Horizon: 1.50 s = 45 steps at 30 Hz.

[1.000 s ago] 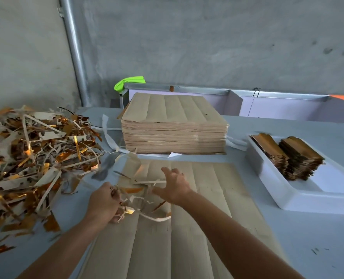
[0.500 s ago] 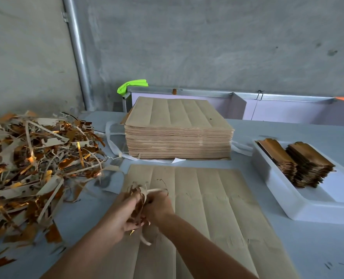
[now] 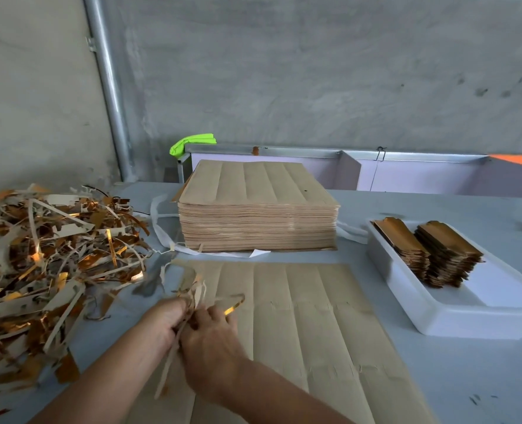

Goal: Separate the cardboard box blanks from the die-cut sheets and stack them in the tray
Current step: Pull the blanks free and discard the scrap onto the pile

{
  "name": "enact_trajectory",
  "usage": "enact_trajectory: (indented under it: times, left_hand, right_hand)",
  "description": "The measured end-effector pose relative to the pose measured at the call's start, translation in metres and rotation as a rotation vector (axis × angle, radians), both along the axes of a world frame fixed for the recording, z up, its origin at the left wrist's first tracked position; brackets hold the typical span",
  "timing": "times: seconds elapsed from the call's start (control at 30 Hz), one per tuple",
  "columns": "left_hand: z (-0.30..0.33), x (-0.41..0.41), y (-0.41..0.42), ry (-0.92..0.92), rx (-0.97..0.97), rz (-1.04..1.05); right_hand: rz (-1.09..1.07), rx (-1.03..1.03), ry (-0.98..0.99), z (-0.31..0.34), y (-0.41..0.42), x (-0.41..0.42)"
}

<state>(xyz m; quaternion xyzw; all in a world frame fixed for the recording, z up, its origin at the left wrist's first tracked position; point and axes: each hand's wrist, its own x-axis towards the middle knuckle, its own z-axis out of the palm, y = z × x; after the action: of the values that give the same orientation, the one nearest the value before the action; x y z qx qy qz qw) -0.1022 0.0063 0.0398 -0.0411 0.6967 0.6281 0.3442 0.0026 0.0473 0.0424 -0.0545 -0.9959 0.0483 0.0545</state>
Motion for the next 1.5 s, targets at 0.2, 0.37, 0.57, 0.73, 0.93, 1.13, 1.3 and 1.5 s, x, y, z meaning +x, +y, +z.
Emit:
enact_trajectory:
  times: [0.2, 0.37, 0.57, 0.73, 0.93, 1.13, 1.3, 1.5]
  left_hand:
    - [0.003, 0.001, -0.004, 0.187, -0.034, 0.036]
    - [0.033, -0.022, -0.018, 0.460, -0.090, 0.121]
    - [0.098, -0.096, -0.055, 0.708, -0.056, 0.444]
    - [0.124, -0.159, -0.102, 0.697, -0.098, 0.747]
    - [0.159, -0.192, -0.140, 0.864, -0.117, 1.029]
    - [0.126, -0.187, -0.131, 0.986, -0.815, 0.666]
    - [0.089, -0.180, -0.127, 0.761, -1.311, 0.071]
    - [0.102, -0.159, -0.098, 0.867, -1.620, -0.128]
  right_hand:
    - [0.063, -0.080, 0.222, 0.000, 0.018, 0.026]
    - [-0.068, -0.251, 0.393, -0.017, 0.046, 0.037]
    - [-0.134, -0.348, 0.415, -0.041, 0.049, 0.033]
    - [-0.158, -0.360, 0.338, -0.053, 0.049, 0.029]
    - [-0.175, -0.370, 0.363, -0.060, 0.057, 0.025]
    - [-0.139, -0.295, 0.457, -0.064, 0.066, 0.031]
    - [-0.110, -0.266, 0.459, -0.065, 0.073, 0.045]
    - [-0.124, -0.201, 0.390, -0.066, 0.088, 0.063]
